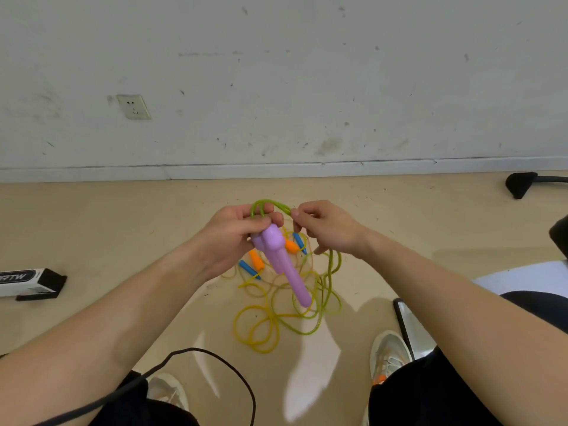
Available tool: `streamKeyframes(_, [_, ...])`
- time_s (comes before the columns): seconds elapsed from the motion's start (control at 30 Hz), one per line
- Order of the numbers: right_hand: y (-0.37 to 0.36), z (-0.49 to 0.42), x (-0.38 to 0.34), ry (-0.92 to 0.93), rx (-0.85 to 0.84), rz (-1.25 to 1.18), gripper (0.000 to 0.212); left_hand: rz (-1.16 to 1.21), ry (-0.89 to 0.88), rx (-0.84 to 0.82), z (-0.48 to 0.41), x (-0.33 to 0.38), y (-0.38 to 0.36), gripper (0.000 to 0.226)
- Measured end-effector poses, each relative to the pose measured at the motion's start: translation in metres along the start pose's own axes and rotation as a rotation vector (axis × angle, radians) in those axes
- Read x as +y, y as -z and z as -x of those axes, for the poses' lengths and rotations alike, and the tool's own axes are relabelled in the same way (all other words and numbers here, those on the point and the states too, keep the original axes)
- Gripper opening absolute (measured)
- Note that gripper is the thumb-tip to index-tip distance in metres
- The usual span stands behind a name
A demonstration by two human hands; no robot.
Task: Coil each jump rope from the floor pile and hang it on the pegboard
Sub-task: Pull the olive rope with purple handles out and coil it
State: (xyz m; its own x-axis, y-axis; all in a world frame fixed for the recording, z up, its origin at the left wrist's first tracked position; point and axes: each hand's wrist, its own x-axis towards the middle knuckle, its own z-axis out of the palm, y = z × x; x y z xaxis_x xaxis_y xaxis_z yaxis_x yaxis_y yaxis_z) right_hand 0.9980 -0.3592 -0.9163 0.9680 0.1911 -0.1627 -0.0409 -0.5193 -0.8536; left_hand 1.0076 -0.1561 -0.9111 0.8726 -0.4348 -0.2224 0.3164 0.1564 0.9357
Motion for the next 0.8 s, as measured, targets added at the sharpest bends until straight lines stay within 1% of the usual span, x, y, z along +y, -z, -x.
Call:
streamKeyframes(0.07, [-0.007,0.002,-0.008,0.043,0.048,0.186,0.033,-0.070,-0.036,0.084,-0.002,-0.003,-0.001,0.017])
streamKeyframes(0.17, [-0.016,0.003,-0.018,0.057,0.028,0.382,0.034,-0.109,-0.091,0.179,-0.003,-0.008,-0.006,0.016])
streamKeyframes(0.23, [-0.022,0.004,-0.022,0.039,0.022,0.439,0.035,-0.099,-0.119,0.215,-0.003,-0.013,-0.008,0.014])
streamKeyframes(0.33, [-0.025,0.004,-0.029,-0.006,0.048,0.491,0.035,0.006,-0.103,0.242,-0.004,-0.018,-0.012,0.014])
streamKeyframes(0.43, [-0.021,0.004,-0.034,-0.019,0.050,0.535,0.035,0.074,-0.100,0.186,-0.006,-0.015,-0.013,0.014])
streamKeyframes(0.53, [-0.015,0.005,-0.039,-0.019,0.004,0.492,0.038,0.032,-0.114,0.129,-0.006,-0.013,-0.012,0.016])
streamKeyframes(0.6, [-0.014,0.008,-0.043,-0.021,-0.058,0.470,0.039,-0.105,-0.156,0.142,-0.007,-0.015,-0.011,0.016])
streamKeyframes(0.63, [-0.015,0.010,-0.043,-0.036,-0.075,0.420,0.038,-0.186,-0.185,0.167,-0.007,-0.016,-0.011,0.016])
streamKeyframes(0.7, [-0.018,0.013,-0.041,-0.070,-0.070,0.252,0.035,-0.271,-0.227,0.218,-0.010,-0.018,-0.013,0.015])
streamKeyframes(0.8, [-0.030,0.018,-0.039,-0.126,0.015,-0.191,0.036,-0.301,-0.307,0.300,-0.013,-0.017,-0.019,0.016])
